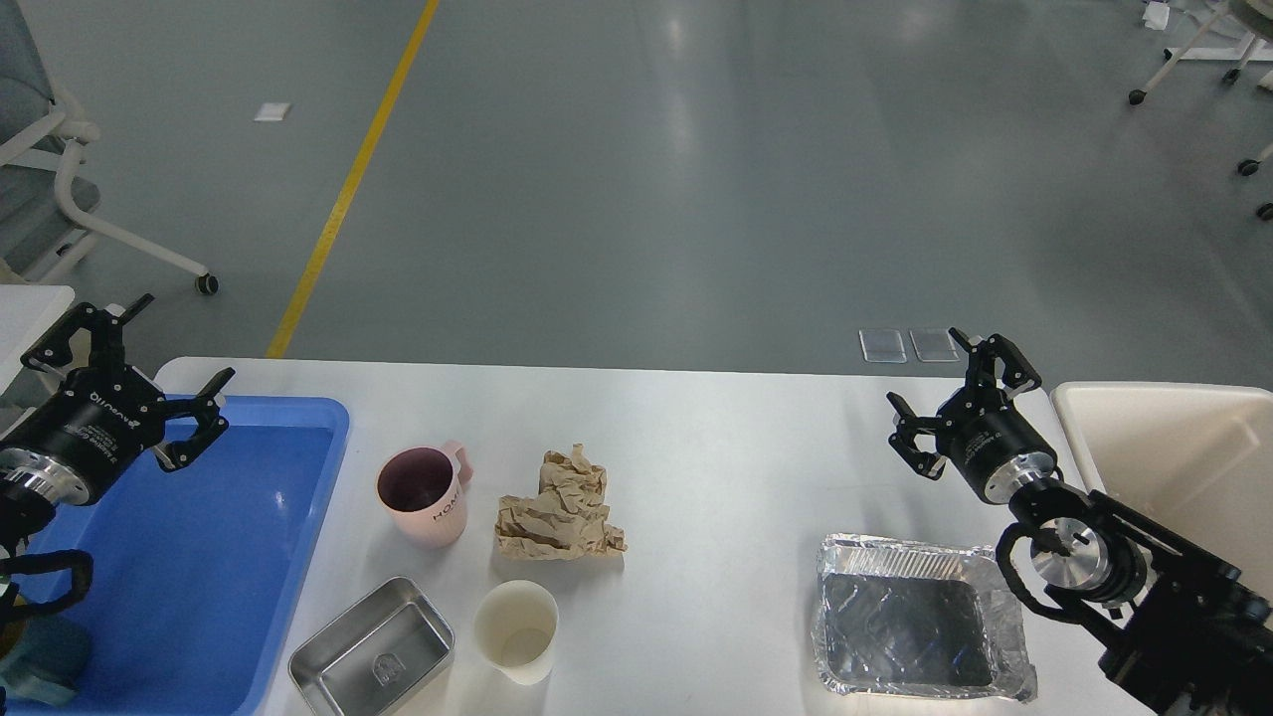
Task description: Tidy desktop
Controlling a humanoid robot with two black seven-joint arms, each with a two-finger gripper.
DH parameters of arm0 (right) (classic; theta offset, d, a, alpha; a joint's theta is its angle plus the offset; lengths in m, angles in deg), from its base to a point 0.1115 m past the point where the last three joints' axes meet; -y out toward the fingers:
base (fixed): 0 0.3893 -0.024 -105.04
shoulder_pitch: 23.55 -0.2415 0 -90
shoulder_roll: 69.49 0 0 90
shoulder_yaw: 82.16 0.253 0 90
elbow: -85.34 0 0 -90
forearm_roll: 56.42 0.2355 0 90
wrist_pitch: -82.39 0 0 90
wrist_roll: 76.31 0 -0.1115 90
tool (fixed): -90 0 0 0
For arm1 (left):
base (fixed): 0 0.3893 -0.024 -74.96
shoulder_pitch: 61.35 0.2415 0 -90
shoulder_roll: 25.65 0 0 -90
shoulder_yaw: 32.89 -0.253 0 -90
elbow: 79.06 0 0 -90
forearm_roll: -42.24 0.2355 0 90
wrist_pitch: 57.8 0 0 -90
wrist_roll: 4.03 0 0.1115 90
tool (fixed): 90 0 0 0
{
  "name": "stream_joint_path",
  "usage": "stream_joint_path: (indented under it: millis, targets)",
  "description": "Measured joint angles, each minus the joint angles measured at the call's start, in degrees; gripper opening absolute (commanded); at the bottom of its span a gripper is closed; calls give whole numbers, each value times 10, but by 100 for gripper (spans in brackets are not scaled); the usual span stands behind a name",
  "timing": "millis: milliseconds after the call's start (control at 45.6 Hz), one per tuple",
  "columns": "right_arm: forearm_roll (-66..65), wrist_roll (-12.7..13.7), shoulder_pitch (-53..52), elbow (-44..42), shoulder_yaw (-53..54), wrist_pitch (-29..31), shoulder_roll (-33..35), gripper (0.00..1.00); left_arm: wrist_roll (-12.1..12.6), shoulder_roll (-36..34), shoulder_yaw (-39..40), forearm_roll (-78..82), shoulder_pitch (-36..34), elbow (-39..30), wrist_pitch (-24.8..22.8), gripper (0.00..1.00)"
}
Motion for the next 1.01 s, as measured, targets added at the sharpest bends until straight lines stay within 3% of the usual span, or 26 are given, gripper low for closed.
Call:
stream_joint_path:
  millis: [724,1009]
  targets:
    - [-1,-1,1,-2,-6,-2,0,100,-10,7,-11,5,6,-7,4,97]
    - [-1,-1,3,-1,-7,-1,-3,100,-10,-41,-11,14,43,-47,-14,97]
